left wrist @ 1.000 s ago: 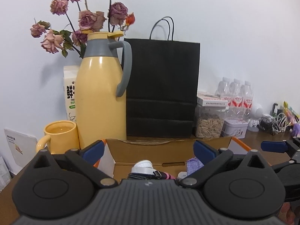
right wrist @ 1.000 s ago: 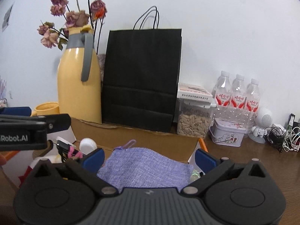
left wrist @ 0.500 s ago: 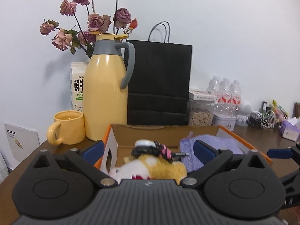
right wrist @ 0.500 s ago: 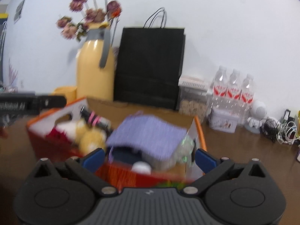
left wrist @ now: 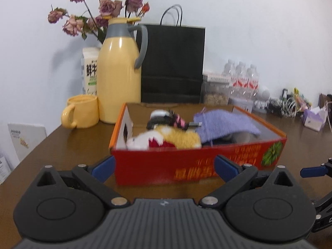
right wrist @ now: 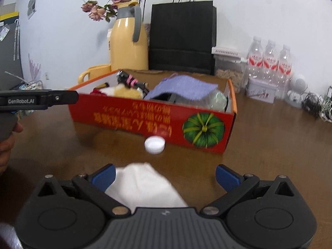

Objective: Organize objects
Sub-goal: 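Grasp the white cloth on the table with the right tool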

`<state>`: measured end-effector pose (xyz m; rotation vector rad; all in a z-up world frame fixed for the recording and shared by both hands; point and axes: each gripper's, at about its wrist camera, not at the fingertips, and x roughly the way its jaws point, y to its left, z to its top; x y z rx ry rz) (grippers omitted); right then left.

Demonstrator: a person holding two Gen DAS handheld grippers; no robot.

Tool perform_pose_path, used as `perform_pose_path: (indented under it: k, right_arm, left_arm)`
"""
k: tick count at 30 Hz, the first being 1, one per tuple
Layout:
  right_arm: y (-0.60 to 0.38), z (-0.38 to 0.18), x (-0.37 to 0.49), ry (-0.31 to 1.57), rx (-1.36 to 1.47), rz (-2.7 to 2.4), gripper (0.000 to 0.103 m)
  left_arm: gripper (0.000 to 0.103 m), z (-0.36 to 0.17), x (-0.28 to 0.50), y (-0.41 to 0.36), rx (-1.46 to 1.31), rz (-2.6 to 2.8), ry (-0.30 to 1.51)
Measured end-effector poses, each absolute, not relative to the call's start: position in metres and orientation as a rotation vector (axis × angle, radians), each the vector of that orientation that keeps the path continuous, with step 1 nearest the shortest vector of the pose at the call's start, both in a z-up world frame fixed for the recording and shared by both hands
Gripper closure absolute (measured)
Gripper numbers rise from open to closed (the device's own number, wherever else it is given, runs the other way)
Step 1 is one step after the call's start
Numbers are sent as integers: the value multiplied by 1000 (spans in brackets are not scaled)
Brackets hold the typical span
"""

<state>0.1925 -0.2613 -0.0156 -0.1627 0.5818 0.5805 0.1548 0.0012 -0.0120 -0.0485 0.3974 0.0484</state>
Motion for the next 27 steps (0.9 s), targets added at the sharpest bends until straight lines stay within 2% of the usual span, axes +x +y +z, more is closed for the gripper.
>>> perform_pose_path:
  k: [12, 14, 16, 20, 22, 27]
  right_arm:
    - [-260, -25, 190, 653, -171, 607, 1]
    - [-261, -25, 190, 650, -164, 601, 4]
    - [-259, -26, 191, 664, -170, 613, 15]
    - [-255, -25, 186, 654, -190, 627, 21]
    - [-255, -25, 184, 649, -187, 638, 27]
    - [-252, -23, 179, 628, -202, 636, 30]
  left_arm:
    - [0, -27, 136, 2, -55, 43, 468]
    - [0, -28, 136, 1, -52, 45, 473]
    - [0, -28, 137, 0, -51, 47, 476]
    - [0, -30, 138, 0, -49, 47, 481]
    - [0, -30, 138, 0, -46, 49, 486]
    - [0, -32, 139, 0, -42, 50, 491]
